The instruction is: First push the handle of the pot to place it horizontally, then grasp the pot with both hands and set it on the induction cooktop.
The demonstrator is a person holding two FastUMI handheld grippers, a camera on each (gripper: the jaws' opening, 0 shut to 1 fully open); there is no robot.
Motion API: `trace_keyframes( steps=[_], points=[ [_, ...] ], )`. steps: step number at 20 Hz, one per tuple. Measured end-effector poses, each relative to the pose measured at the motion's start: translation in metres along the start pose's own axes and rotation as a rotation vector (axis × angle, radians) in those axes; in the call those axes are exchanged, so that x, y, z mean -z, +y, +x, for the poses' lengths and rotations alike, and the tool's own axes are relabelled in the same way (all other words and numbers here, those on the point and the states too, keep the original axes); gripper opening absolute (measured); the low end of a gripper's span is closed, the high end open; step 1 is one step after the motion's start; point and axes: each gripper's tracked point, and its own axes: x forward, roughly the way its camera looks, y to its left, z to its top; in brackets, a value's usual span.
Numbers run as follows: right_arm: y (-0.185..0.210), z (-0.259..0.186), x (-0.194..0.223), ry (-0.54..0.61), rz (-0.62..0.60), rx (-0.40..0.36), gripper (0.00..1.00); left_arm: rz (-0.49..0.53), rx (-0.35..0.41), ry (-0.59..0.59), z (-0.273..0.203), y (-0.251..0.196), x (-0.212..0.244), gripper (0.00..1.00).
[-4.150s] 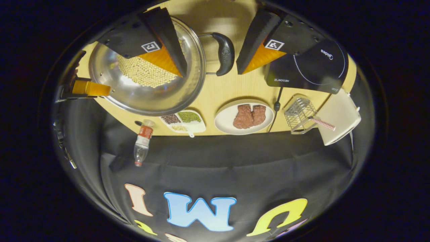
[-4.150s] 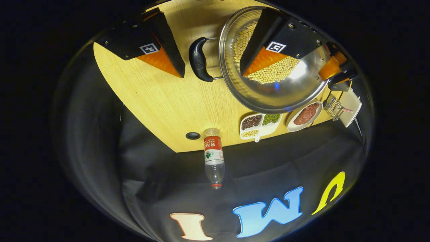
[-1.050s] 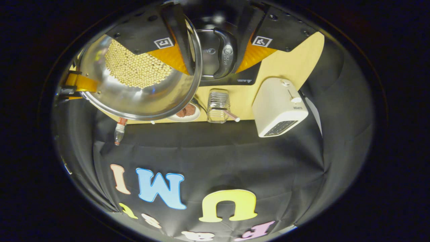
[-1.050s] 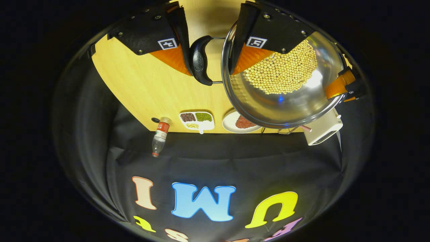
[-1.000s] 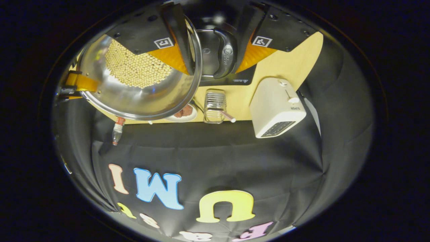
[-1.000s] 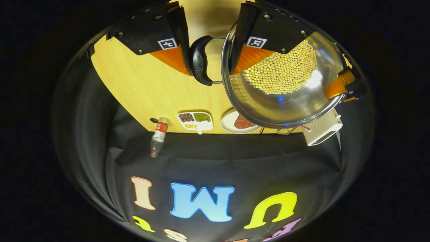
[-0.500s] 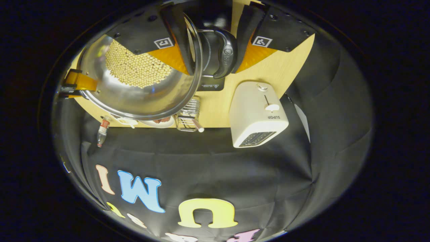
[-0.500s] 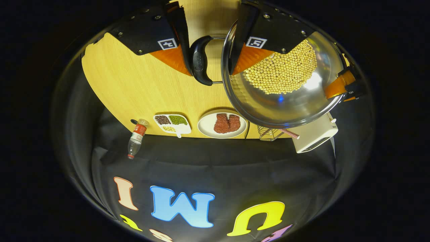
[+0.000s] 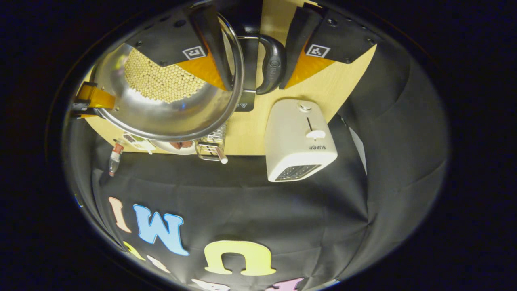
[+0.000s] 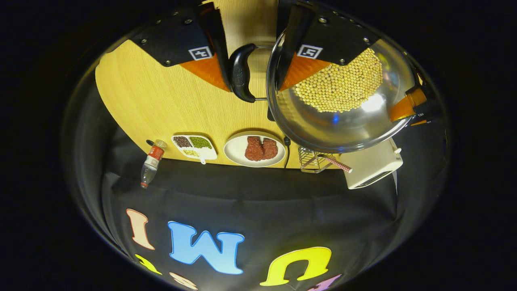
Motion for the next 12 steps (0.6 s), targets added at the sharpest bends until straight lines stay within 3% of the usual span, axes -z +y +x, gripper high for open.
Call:
trace_keyframes(
  steps=[2,3,4,9,10,12],
  points=[
    [-0.009,-0.013,-0.023,-0.083,-0.014,0.0,0.74,-0.028,-0.039,-0.075,-0.01,0.003,-0.018,0.87],
    [-0.016,-0.015,-0.034,-0.12,-0.016,0.0,1.0,-0.031,-0.057,-0.109,-0.017,0.003,-0.026,0.93],
    [-0.021,-0.024,-0.039,-0.15,-0.016,0.001,0.98,-0.024,-0.075,-0.14,-0.023,0.001,-0.037,0.99],
    [-0.085,-0.067,-0.074,-0.272,-0.001,0.039,0.97,0.003,-0.077,-0.305,-0.078,-0.038,-0.105,1.0],
    [-0.099,-0.078,-0.08,-0.298,0.0,0.047,0.98,-0.004,-0.079,-0.336,-0.088,-0.047,-0.117,0.94],
    [-0.13,-0.1,-0.088,-0.339,-0.008,0.057,0.97,-0.026,-0.086,-0.385,-0.111,-0.065,-0.137,0.98]
  ],
)
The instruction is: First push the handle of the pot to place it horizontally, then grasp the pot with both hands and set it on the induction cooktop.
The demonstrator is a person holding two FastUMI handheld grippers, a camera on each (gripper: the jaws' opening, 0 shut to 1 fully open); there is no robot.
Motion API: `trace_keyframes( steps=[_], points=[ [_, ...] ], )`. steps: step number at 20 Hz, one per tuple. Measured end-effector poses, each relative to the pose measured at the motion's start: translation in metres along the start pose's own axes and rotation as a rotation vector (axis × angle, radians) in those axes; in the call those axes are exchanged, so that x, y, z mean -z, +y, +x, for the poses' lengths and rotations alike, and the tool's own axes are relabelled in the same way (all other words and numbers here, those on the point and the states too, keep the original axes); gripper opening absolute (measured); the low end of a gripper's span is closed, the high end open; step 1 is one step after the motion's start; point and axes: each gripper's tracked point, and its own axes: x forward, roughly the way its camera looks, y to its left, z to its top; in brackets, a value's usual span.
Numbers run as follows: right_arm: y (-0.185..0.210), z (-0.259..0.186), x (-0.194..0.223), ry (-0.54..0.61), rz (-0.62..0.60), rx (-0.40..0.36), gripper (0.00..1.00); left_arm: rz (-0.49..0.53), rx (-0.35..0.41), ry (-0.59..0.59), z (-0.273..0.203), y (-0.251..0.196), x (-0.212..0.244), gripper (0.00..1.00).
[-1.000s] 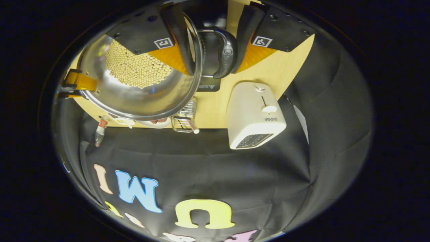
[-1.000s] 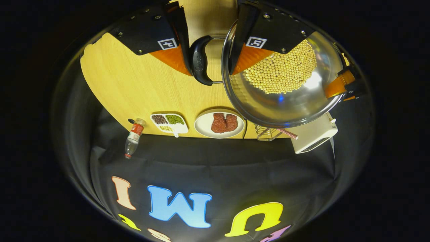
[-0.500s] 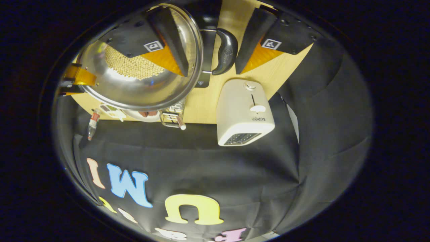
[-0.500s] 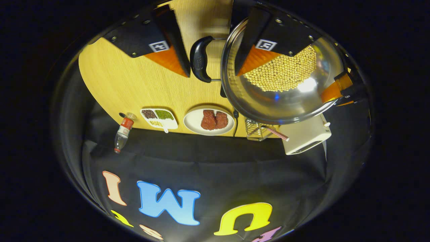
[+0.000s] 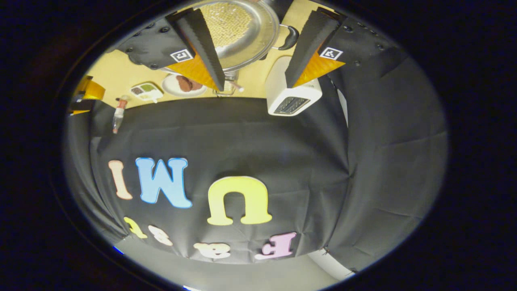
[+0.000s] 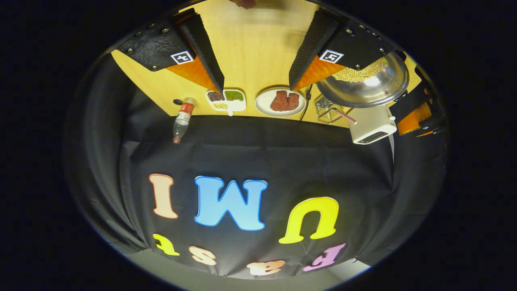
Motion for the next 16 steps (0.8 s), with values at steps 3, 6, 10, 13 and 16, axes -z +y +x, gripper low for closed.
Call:
trace_keyframes(
  steps=[3,6,10,13,16],
  points=[
    [-0.049,-0.024,-0.022,-0.065,-0.031,0.026,0.97,-0.033,0.007,-0.062,-0.03,-0.032,-0.036,1.0],
    [-0.084,-0.05,-0.034,-0.099,-0.002,0.039,0.97,-0.025,0.03,-0.107,-0.06,-0.068,-0.059,0.98],
    [-0.125,-0.094,-0.054,-0.162,0.028,0.048,0.97,-0.028,0.066,-0.159,-0.11,-0.118,-0.093,1.0],
    [-0.147,-0.133,-0.067,-0.227,0.01,0.037,0.97,-0.029,0.098,-0.209,-0.157,-0.153,-0.118,0.99],
    [-0.16,-0.169,-0.066,-0.252,0.022,0.001,0.97,-0.019,0.1,-0.237,-0.207,-0.176,-0.131,1.0]
  ],
)
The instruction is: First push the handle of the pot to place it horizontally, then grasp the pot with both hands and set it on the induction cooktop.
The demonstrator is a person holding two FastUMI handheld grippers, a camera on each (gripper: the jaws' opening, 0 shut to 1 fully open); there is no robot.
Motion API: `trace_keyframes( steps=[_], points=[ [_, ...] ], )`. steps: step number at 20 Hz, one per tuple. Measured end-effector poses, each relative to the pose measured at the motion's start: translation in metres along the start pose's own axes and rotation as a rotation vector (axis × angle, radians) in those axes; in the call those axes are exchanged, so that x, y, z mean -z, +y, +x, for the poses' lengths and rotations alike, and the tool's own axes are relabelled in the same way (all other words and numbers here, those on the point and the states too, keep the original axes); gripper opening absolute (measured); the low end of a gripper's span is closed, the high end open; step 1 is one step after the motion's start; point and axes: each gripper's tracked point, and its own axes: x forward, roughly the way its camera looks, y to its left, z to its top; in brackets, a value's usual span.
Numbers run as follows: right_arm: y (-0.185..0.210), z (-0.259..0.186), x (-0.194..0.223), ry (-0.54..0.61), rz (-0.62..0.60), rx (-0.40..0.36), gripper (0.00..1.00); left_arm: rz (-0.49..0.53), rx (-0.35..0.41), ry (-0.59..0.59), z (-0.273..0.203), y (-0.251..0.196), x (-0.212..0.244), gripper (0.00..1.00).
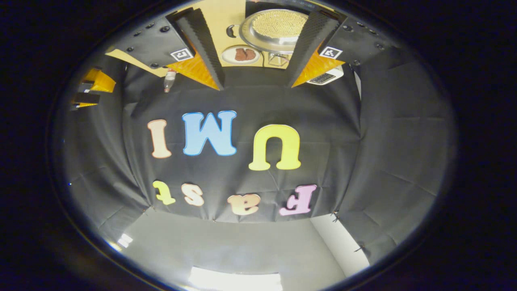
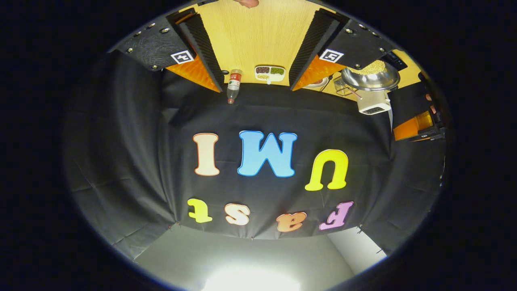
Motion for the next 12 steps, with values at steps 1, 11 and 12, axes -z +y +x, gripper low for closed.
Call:
trace_keyframes(
  steps=[1,11,12],
  points=[
    [-0.004,-0.011,-0.003,-0.004,0.01,-0.009,0.97,0.007,0.004,-0.01,-0.011,-0.011,-0.007,1.0],
    [-0.031,-0.067,-0.031,-0.063,0.061,0.034,0.97,0.014,0.038,-0.019,-0.084,-0.046,-0.027,0.97],
    [-0.026,-0.067,-0.034,-0.075,0.059,0.027,0.97,0.006,0.035,-0.029,-0.085,-0.042,-0.03,0.95]
  ],
)
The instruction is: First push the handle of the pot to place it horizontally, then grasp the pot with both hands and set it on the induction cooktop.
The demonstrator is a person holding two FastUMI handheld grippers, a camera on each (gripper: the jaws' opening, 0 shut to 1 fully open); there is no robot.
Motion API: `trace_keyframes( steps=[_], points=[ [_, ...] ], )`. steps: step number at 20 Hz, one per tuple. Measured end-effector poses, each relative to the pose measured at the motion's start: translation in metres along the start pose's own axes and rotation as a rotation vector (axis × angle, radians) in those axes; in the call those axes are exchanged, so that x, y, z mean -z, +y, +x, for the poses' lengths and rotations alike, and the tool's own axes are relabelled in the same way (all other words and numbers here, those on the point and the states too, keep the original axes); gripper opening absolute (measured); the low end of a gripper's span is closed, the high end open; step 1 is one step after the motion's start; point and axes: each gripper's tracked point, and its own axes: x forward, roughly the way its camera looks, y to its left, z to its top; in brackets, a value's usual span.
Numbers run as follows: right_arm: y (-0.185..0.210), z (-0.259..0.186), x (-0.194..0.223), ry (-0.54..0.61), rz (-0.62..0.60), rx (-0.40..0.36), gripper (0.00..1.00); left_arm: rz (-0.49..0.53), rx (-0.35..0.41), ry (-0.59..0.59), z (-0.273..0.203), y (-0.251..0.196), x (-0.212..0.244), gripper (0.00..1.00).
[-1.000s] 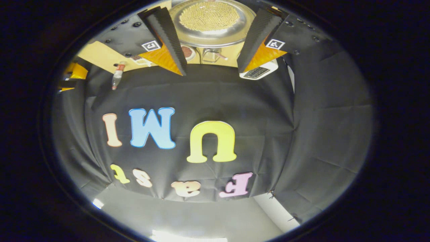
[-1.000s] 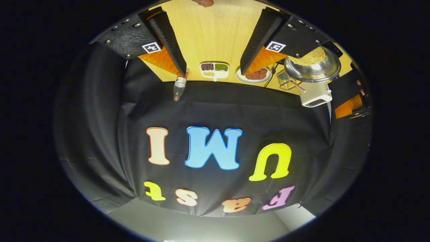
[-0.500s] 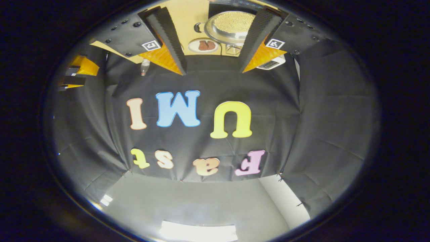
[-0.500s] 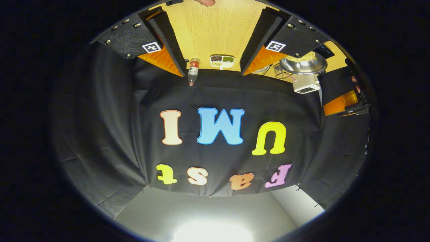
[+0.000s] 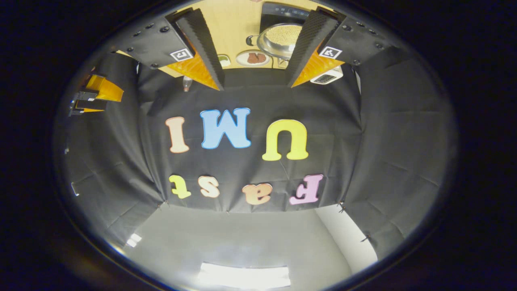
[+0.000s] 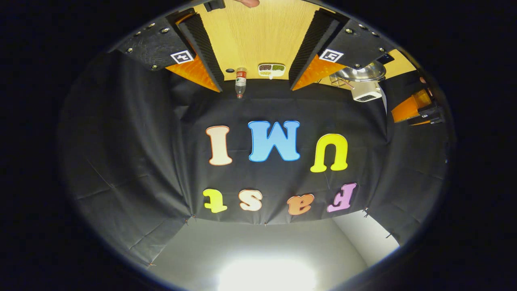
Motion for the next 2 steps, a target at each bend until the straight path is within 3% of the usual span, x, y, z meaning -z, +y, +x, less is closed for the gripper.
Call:
trace_keyframes(
  steps=[1,2],
  points=[
    [-0.0012,0.0007,-0.0009,-0.005,-0.011,0.006,0.97,-0.009,-0.009,-0.005,0.0007,0.0041,-0.002,0.94],
    [-0.001,0.0006,-0.0011,-0.004,-0.019,0.013,0.97,-0.019,-0.009,-0.004,0.0002,0.0076,-0.0026,1.0]
  ],
)
